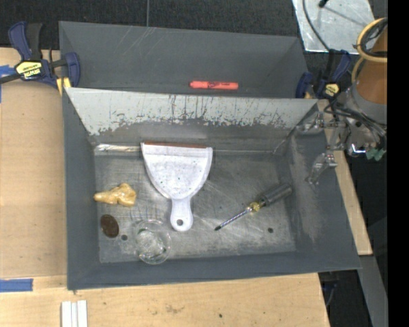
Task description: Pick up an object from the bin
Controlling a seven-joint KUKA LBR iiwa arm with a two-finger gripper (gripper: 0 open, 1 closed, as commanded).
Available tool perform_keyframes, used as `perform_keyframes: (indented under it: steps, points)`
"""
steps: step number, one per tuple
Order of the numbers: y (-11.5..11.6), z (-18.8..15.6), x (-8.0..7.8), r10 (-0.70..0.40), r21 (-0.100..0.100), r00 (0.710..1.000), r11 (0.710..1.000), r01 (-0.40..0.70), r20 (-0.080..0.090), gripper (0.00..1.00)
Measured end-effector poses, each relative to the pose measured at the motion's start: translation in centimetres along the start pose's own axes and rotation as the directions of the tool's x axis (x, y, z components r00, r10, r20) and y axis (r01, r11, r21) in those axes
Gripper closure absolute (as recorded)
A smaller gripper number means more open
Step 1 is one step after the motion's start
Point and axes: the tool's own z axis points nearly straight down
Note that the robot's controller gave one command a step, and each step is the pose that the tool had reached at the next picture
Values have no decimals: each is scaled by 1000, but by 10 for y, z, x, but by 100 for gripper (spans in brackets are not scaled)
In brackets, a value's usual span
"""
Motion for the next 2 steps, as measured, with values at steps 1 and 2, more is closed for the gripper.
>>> perform_keyframes:
  steps: [1,2]
  points:
    - [1,-4,-1,-3,1,1000,1000,3,7,0]
    - [10,46,2,-77,3,997,997,77,12,0]
